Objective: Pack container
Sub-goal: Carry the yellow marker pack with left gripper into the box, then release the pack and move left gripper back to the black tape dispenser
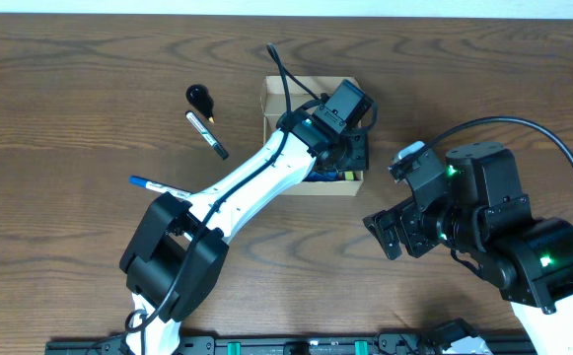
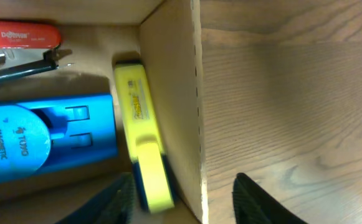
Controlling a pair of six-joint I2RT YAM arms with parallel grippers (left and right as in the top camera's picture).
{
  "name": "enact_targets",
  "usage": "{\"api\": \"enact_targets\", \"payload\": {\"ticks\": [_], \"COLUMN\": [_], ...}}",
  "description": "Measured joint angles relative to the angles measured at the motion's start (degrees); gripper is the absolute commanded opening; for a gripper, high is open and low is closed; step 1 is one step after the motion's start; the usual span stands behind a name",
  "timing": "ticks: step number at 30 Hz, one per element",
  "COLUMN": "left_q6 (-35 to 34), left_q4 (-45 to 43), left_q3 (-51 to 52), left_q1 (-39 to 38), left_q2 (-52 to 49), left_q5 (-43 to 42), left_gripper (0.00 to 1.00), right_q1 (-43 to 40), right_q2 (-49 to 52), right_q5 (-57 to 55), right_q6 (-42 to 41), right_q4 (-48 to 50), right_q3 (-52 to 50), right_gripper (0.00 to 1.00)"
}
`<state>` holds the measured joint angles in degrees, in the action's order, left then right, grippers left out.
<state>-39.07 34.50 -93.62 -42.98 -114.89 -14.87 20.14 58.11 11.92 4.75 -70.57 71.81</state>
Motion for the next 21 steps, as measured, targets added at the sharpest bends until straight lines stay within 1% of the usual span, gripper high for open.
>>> {"api": "enact_targets", "payload": {"ticks": [8, 12, 15, 17, 21], "left_q6": [0.0, 0.6, 1.5, 1.8, 0.8], "left_q4": [0.0, 1.8, 6.0, 9.6, 15.3], "left_q3": [0.0, 0.0, 0.0, 0.0, 0.0], "left_q1": [0.0, 0.0, 0.1, 0.2, 1.1], "left_q2": [0.0, 0.1, 1.2, 3.7, 12.0], "left_q5": [0.0, 0.7, 3.7, 7.0, 13.9], "left_gripper": [0.53, 0.54, 0.54, 0.54, 0.53], "right_q1": [0.0, 0.0, 0.0, 0.0, 0.0], "right_q2": [0.0, 0.0, 0.0, 0.0, 0.0], "right_q5": [0.0, 0.0, 0.0, 0.0, 0.0], "right_q6": [0.0, 0.0, 0.0, 0.0, 0.0], "right_q4": [0.0, 0.0, 0.0, 0.0, 0.0], "right_q3": [0.0, 0.0, 0.0, 0.0, 0.0], "right_gripper": [0.99, 0.99, 0.99, 0.99, 0.99]}}
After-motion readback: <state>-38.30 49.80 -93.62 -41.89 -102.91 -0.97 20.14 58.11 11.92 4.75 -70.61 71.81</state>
